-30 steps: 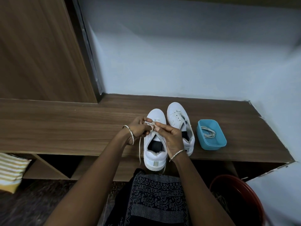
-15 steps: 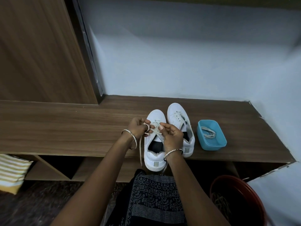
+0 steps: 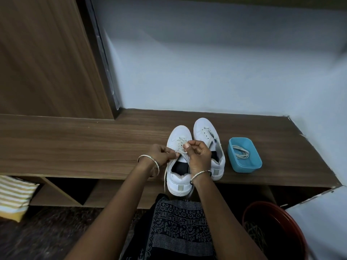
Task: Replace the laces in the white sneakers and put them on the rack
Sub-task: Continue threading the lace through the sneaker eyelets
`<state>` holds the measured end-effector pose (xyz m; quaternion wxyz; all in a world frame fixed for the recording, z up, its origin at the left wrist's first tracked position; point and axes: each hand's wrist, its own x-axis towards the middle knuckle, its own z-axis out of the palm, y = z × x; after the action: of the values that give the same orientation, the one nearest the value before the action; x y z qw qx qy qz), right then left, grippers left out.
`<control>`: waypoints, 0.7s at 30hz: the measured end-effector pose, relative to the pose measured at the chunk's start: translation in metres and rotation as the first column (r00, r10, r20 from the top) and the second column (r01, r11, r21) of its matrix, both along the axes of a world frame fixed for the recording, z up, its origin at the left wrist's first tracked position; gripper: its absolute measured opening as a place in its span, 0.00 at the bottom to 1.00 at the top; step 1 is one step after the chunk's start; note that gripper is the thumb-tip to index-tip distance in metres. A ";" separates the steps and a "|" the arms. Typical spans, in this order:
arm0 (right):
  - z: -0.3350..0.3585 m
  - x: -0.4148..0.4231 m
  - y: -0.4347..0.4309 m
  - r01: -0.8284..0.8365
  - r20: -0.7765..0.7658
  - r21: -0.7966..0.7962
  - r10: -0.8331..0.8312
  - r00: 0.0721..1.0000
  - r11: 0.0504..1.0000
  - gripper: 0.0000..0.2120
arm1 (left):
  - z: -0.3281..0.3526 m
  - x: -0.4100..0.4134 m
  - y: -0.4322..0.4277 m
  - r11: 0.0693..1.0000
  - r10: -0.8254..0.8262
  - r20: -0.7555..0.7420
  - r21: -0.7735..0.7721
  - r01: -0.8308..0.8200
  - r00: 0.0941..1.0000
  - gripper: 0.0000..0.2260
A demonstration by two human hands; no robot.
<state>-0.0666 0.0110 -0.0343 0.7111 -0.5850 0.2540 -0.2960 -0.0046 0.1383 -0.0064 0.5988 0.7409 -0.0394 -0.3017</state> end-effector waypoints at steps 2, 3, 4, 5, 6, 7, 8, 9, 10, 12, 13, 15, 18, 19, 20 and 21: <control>0.000 0.000 0.000 0.002 0.001 0.016 -0.002 1.000 1.000 0.07 | -0.007 0.004 0.005 0.989 -0.069 0.155 0.141 0.047 0.986 0.08; 0.000 -0.001 0.000 0.003 0.004 0.025 -0.003 1.000 1.000 0.06 | -0.009 0.005 0.006 0.982 -0.097 0.192 0.179 0.062 0.977 0.07; 0.000 -0.001 0.000 0.002 0.007 0.033 -0.002 1.000 0.999 0.06 | -0.010 0.007 0.007 0.983 -0.108 0.191 0.170 0.076 0.976 0.06; 0.000 -0.001 0.000 -0.001 0.008 0.042 0.001 1.000 0.999 0.07 | -0.007 0.007 0.008 0.990 -0.101 0.154 0.115 0.083 0.983 0.06; -0.001 -0.001 0.000 -0.005 0.011 0.052 0.005 1.000 0.999 0.07 | -0.003 0.006 0.009 0.996 -0.084 0.099 0.041 0.080 0.992 0.07; -0.001 -0.001 0.000 -0.009 0.012 0.061 0.009 1.000 0.998 0.07 | 0.002 0.005 0.010 0.997 -0.074 0.042 -0.029 0.075 0.996 0.09; -0.001 -0.001 -0.001 -0.012 0.013 0.064 0.011 1.000 0.998 0.07 | 0.007 0.005 0.011 0.994 -0.067 0.000 -0.090 0.067 0.998 0.11; -0.002 -0.001 -0.001 -0.014 0.010 0.065 0.013 1.000 0.998 0.07 | 0.010 0.005 0.011 0.988 -0.058 -0.027 -0.147 0.054 0.998 0.12; -0.003 0.000 -0.002 -0.014 0.006 0.061 0.013 1.000 0.998 0.07 | 0.013 0.005 0.010 0.978 -0.047 -0.041 -0.207 0.037 0.998 0.11; -0.004 0.000 -0.002 -0.009 -0.004 0.056 0.009 1.000 0.998 0.06 | 0.012 0.001 0.006 0.946 -0.031 -0.065 -0.324 0.008 0.997 0.13; -0.004 0.001 -0.001 -0.005 -0.008 0.057 0.006 1.000 0.998 0.05 | 0.009 0.000 0.003 0.923 -0.028 -0.089 -0.385 -0.008 0.996 0.14; -0.004 0.001 -0.001 -0.004 -0.014 0.056 0.004 1.000 0.998 0.03 | 0.005 -0.006 -0.005 0.850 -0.030 -0.162 -0.523 -0.060 0.986 0.13; -0.003 0.001 -0.001 0.003 -0.012 0.070 -0.002 1.000 0.998 0.03 | -0.004 -0.008 -0.012 0.788 0.011 -0.175 -0.604 -0.116 0.984 0.08; -0.004 0.002 -0.001 0.004 -0.012 0.074 -0.003 1.000 0.997 0.04 | -0.008 -0.007 -0.013 0.790 0.029 -0.137 -0.604 -0.107 0.990 0.06; -0.004 0.002 -0.001 0.003 -0.011 0.077 -0.003 1.000 0.997 0.04 | -0.010 -0.007 -0.015 0.800 0.043 -0.083 -0.595 -0.084 0.996 0.05; -0.004 0.003 -0.002 0.004 -0.011 0.080 -0.003 1.000 0.997 0.04 | -0.011 -0.006 -0.017 0.811 0.050 -0.034 -0.582 -0.060 0.998 0.04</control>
<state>-0.0639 0.0093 -0.0383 0.7322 -0.5571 0.2705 -0.2834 -0.0103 0.1217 -0.0178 0.8057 0.5201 -0.1035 -0.2640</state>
